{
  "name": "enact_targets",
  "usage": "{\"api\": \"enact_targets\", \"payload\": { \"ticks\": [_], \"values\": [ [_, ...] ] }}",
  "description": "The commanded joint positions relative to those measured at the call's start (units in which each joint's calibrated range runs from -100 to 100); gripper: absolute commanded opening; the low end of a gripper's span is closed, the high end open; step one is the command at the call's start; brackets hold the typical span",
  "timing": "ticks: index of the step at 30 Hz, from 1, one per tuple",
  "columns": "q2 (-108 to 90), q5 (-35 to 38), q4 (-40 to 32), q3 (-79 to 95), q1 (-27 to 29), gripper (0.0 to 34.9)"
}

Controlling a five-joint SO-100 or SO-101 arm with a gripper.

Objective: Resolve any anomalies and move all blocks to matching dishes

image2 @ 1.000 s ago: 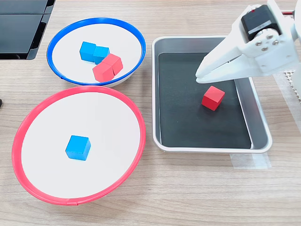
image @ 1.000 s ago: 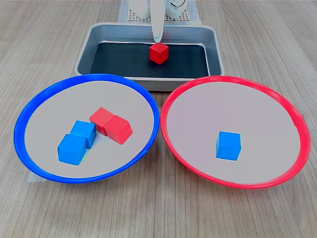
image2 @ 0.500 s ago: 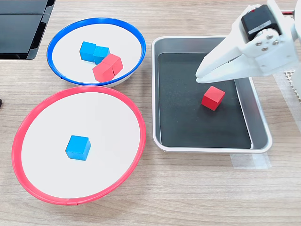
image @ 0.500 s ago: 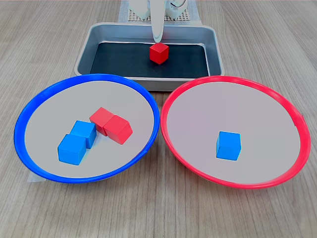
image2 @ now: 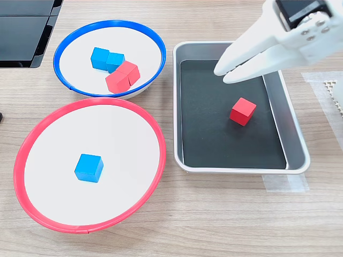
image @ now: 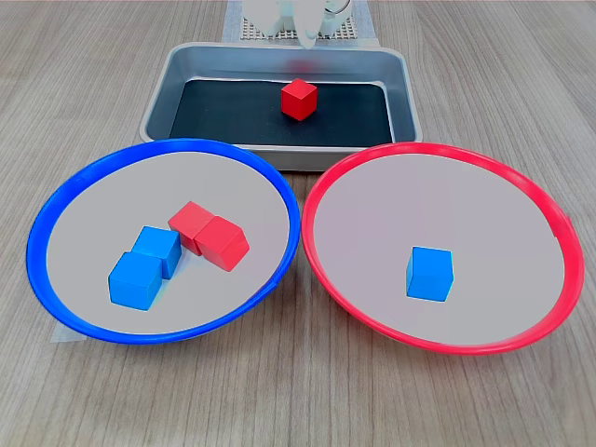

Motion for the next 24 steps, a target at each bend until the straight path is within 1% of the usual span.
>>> {"api": "enact_targets", "payload": {
  "ticks": [1, 2, 4, 5, 7, 10, 20, 24],
  "values": [
    [27.39, 0.68, 1.09, -24.01, -4.13, 10.9],
    [32.25, 0.59, 2.41, -28.74, -5.07, 11.4],
    [42.31, 0.05, 4.89, -38.66, -6.95, 13.9],
    [45.64, -0.34, 5.22, -41.85, -7.42, 14.3],
    [54.00, -1.17, 5.22, -48.49, -8.65, 17.4],
    [66.11, -2.10, 4.64, -57.78, -9.78, 19.7],
    [94.25, -8.45, 11.65, -91.19, -11.38, 19.1],
    [101.67, -10.84, 14.54, -101.29, -11.47, 20.4]
  ]
}}
